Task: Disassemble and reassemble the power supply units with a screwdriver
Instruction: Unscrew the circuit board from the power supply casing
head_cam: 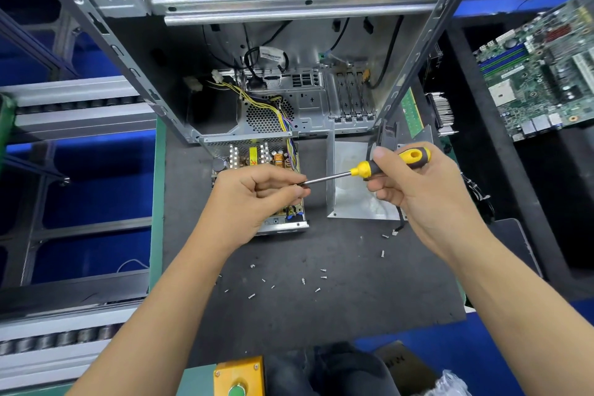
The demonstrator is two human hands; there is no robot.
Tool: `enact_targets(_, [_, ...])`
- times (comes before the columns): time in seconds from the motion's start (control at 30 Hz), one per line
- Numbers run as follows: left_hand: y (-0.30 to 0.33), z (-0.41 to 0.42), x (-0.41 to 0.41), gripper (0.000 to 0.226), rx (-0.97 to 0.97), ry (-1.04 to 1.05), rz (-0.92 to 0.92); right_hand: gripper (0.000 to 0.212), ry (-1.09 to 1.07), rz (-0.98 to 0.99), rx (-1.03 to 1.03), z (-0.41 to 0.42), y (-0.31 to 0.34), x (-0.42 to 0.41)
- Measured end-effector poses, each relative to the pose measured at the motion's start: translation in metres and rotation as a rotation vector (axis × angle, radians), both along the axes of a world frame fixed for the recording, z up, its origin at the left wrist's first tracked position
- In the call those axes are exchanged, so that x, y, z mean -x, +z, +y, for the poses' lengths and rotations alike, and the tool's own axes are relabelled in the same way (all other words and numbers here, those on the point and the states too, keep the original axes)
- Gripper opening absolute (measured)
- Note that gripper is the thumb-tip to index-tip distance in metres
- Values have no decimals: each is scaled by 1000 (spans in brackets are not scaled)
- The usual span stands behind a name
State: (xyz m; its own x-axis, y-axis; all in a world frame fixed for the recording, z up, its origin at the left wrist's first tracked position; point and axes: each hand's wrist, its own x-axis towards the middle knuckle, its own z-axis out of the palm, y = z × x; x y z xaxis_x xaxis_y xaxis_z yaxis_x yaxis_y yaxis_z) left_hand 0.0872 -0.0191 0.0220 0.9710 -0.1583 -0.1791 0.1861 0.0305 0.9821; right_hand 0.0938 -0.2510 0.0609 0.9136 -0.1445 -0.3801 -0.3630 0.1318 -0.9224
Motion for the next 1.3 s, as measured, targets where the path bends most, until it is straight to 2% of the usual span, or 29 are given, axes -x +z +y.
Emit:
enact_targets(0.13, [-2, 1, 0, 22, -56, -33, -11, 33, 14, -82, 73, 1, 2, 0])
enact_targets(0.37, [-5, -3, -1, 40, -186, -72, -79, 27, 4, -167, 175, 5, -3, 2])
enact_targets(0.5, [-3, -1, -4, 50, -193, -112, -106, 26, 1, -202, 233, 6, -2, -2])
enact_targets(0.6, [0, 5, -8, 39, -248, -26, -125, 27, 15, -270, 364, 6, 2, -5])
enact_targets(0.67, [-1, 8, -13, 26, -408, 0, -264, 29, 58, -319, 449, 8, 2, -7])
enact_targets(0.77, [-3, 2, -23, 13, -629, -116, -465, 33, 174, -384, 563, 17, -1, -10])
enact_targets(0.83, [-6, -3, -31, 11, -724, -223, -526, 36, 259, -416, 645, 24, -4, -13])
enact_targets(0.97, [-12, -6, -40, 7, -809, -336, -486, 35, 397, -423, 759, 33, -10, -14])
enact_targets(1.3, [-24, -6, -39, 8, -908, -405, -516, 30, 544, -417, 804, 43, -18, -17])
